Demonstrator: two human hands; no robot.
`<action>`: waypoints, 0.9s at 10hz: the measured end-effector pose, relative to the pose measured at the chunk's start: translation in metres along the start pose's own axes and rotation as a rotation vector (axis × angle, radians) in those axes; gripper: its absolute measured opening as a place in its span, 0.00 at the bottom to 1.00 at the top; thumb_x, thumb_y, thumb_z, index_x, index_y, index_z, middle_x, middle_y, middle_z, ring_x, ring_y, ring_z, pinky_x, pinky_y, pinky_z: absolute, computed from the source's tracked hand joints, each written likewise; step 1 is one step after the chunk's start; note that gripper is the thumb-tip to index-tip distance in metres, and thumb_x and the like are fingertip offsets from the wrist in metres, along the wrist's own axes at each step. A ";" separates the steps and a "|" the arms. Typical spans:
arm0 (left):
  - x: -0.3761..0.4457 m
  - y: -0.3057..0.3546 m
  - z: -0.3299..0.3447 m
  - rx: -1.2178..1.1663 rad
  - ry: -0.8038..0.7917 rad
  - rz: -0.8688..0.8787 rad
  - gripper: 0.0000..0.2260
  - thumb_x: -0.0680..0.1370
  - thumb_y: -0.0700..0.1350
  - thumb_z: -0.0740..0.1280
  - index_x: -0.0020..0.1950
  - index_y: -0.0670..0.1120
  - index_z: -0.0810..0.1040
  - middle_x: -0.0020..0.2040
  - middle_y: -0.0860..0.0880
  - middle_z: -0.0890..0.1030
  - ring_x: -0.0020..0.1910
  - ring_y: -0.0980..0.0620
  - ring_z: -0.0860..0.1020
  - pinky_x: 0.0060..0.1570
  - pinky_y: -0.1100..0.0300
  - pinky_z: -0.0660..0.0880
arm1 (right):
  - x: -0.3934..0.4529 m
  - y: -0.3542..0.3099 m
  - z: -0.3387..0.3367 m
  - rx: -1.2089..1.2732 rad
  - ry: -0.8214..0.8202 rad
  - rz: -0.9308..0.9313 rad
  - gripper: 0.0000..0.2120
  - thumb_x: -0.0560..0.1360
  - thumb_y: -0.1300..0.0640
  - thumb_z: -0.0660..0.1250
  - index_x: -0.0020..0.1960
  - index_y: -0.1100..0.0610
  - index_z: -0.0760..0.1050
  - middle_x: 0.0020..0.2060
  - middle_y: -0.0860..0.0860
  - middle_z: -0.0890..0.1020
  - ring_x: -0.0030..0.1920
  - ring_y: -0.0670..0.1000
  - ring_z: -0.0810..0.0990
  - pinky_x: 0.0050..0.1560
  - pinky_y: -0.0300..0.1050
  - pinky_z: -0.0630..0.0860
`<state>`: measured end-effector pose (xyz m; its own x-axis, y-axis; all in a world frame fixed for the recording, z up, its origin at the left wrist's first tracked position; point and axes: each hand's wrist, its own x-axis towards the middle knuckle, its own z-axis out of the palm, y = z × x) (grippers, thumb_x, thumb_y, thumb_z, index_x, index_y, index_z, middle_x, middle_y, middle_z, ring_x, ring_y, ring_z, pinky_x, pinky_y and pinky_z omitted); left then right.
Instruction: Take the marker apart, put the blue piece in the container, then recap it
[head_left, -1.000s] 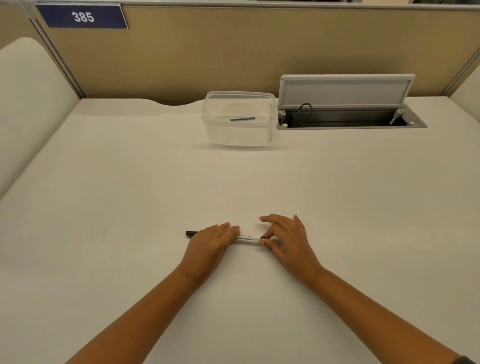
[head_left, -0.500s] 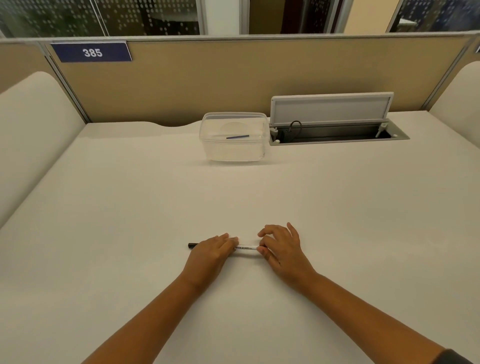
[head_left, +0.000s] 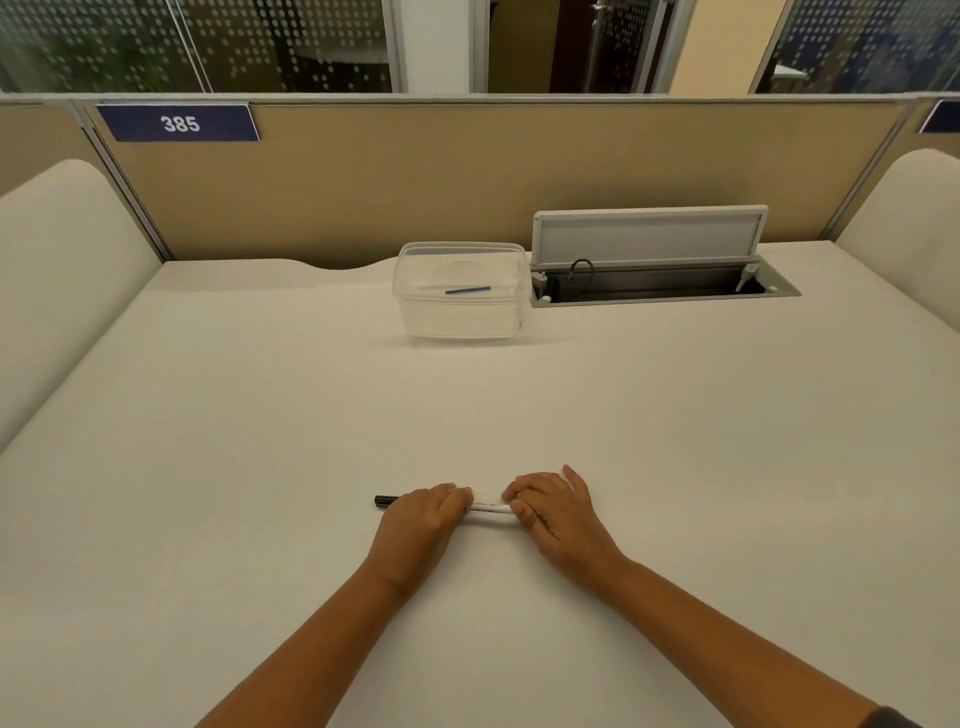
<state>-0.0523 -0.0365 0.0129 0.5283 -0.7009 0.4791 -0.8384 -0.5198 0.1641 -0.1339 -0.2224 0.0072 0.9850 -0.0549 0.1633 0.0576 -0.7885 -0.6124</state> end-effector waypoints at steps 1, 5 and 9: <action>0.000 0.000 0.002 -0.017 0.034 -0.042 0.15 0.57 0.32 0.78 0.39 0.43 0.79 0.29 0.49 0.79 0.25 0.49 0.76 0.22 0.65 0.70 | 0.000 -0.001 0.000 -0.076 0.003 0.003 0.13 0.79 0.48 0.52 0.49 0.52 0.73 0.50 0.43 0.75 0.55 0.42 0.72 0.73 0.51 0.48; 0.003 -0.005 0.003 0.111 0.052 -0.085 0.20 0.69 0.46 0.73 0.59 0.42 0.78 0.63 0.42 0.77 0.62 0.41 0.75 0.59 0.40 0.68 | -0.005 -0.007 0.000 -0.312 0.289 -0.024 0.14 0.76 0.46 0.57 0.40 0.52 0.74 0.38 0.44 0.78 0.40 0.46 0.77 0.66 0.50 0.60; 0.003 -0.003 0.011 0.004 -0.097 -0.304 0.22 0.74 0.50 0.68 0.65 0.42 0.73 0.67 0.43 0.73 0.66 0.42 0.71 0.63 0.44 0.67 | -0.007 -0.002 0.004 -0.297 0.257 0.078 0.15 0.77 0.43 0.55 0.45 0.52 0.73 0.44 0.45 0.77 0.49 0.48 0.76 0.70 0.52 0.54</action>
